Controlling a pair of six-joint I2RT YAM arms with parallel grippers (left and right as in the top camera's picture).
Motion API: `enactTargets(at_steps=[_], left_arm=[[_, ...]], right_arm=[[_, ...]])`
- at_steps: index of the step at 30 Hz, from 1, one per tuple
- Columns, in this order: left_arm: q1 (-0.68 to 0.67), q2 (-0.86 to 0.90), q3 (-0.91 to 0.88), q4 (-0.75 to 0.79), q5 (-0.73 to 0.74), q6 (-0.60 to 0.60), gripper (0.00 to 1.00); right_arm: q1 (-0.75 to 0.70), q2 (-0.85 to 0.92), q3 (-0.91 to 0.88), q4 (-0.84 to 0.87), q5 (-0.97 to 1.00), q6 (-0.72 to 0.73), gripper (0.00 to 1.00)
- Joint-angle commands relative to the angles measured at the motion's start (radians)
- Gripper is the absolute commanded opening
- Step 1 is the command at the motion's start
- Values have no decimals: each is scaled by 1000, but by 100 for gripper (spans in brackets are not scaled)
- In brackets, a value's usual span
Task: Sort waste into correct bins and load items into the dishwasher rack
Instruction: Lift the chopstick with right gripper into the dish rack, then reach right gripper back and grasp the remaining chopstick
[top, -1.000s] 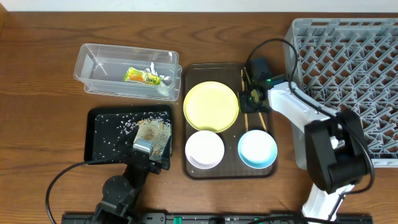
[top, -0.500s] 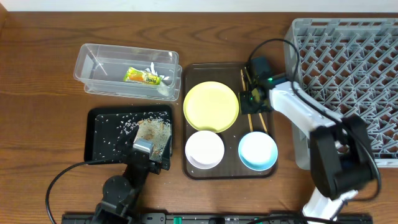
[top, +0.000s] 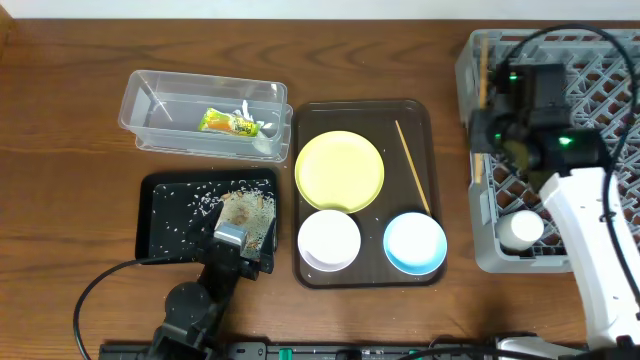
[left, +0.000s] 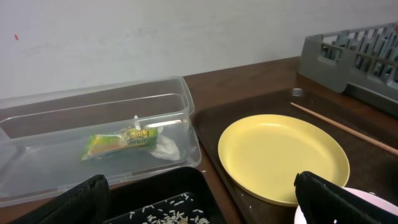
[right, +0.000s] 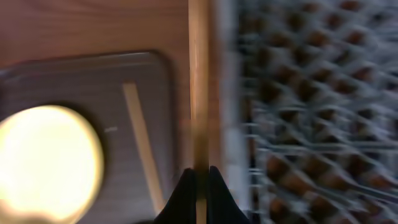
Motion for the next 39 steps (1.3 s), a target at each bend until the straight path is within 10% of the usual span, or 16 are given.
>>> enactTargets(at_steps=[1,12,16,19,28,39], left_arm=[[-3,-6,-32,-15,3,17,96],[-3,-6,-32,-15,3,17,96],[-3,-6,-32,-15,3,17,97],[-3,-6,-32,-15,3,17,97],[-3,-6,-32,-15,3,17,97],[-3,-6,-32,-15,3,17,97]], right_arm=[[-54,45,-30,18,83,-58,1],[-66,186,-34,64,160,-108,1],[-56,179,-33,57,149,-107,44],[-42,139,-32,49,137,-90,51],[101,2,-32,46,-173,-87,54],[245,252,-64,109,58,61,47]])
